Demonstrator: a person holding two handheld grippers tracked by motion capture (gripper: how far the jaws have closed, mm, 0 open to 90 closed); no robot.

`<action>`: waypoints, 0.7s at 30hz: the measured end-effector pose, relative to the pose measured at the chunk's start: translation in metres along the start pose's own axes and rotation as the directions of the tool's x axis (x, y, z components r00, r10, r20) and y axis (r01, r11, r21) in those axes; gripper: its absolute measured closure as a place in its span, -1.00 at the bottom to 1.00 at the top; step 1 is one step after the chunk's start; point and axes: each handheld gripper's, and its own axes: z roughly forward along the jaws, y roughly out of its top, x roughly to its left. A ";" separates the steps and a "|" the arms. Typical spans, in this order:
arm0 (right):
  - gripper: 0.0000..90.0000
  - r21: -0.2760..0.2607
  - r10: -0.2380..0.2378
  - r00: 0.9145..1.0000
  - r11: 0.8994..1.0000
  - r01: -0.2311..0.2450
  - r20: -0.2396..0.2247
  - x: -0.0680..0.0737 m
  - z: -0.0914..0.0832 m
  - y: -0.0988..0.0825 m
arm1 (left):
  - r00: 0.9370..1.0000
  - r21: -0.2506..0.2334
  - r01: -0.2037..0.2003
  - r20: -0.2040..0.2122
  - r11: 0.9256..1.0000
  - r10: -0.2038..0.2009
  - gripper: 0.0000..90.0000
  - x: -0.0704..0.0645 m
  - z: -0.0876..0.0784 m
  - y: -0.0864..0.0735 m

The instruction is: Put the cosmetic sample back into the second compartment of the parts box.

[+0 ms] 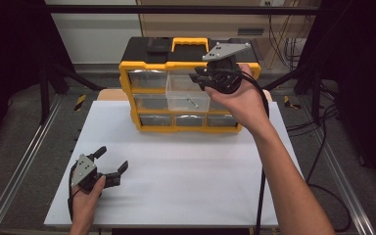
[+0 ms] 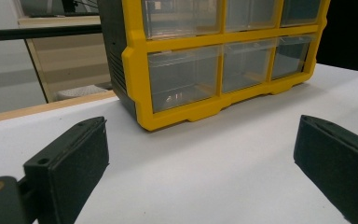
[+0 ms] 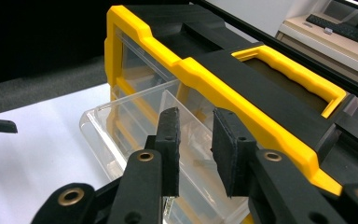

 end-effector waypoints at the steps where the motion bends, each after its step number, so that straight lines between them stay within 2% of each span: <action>1: 0.56 -0.002 0.005 1.000 1.000 -0.005 0.002 0.000 0.000 0.000 | 1.000 0.000 0.000 0.000 1.000 0.000 -0.93 0.000 0.000 0.000; 12: 0.27 -0.079 0.076 0.996 0.994 -0.073 0.035 -0.001 -0.009 -0.002 | 1.000 -0.001 0.002 0.002 1.000 -0.002 -0.93 0.000 0.000 0.000; 18: -0.09 -0.120 0.128 0.990 0.986 -0.120 0.061 -0.004 -0.012 -0.003 | 1.000 0.001 0.000 0.005 1.000 0.000 -0.94 -0.001 0.001 0.000; 21: -0.37 -0.156 0.176 0.981 0.974 -0.162 0.081 -0.005 -0.016 -0.003 | 1.000 0.001 0.000 0.006 1.000 0.000 -0.94 -0.002 0.001 0.000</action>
